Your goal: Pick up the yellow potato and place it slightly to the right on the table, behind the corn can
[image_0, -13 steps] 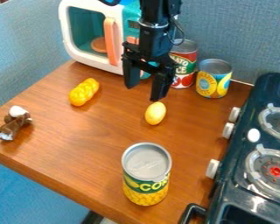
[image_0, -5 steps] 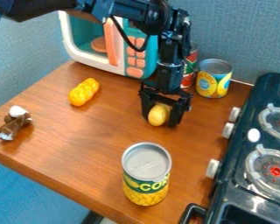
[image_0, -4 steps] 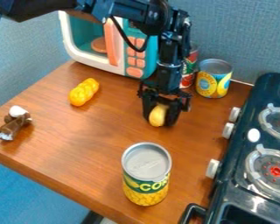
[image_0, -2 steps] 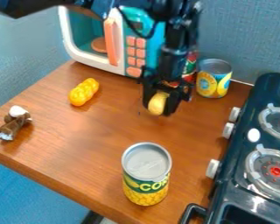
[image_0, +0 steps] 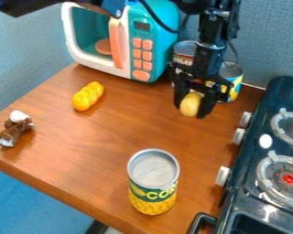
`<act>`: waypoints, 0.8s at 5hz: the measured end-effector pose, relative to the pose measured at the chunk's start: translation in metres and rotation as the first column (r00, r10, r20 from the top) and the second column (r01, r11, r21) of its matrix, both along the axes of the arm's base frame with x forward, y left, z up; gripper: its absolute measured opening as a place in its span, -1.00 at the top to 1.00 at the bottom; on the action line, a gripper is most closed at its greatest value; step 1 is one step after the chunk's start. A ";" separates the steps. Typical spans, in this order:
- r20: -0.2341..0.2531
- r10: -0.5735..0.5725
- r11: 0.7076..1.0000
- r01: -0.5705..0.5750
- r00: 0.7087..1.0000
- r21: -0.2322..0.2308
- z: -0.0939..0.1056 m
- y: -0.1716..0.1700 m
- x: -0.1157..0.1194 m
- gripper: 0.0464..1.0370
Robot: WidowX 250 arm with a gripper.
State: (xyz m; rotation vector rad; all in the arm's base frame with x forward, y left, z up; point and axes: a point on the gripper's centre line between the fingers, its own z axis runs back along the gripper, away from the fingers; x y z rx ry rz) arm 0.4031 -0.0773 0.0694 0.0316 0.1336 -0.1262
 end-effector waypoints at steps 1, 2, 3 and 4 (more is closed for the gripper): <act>-0.043 -0.020 1.000 0.020 0.999 0.003 -0.016 -0.011 -0.003 -0.32; -0.061 -0.042 0.999 0.043 0.997 0.006 -0.028 -0.022 -0.007 -0.32; -0.093 -0.041 0.999 0.042 0.995 0.010 -0.044 -0.021 -0.010 -0.32; -0.109 -0.041 0.999 0.044 0.993 0.022 -0.049 -0.019 -0.013 -0.32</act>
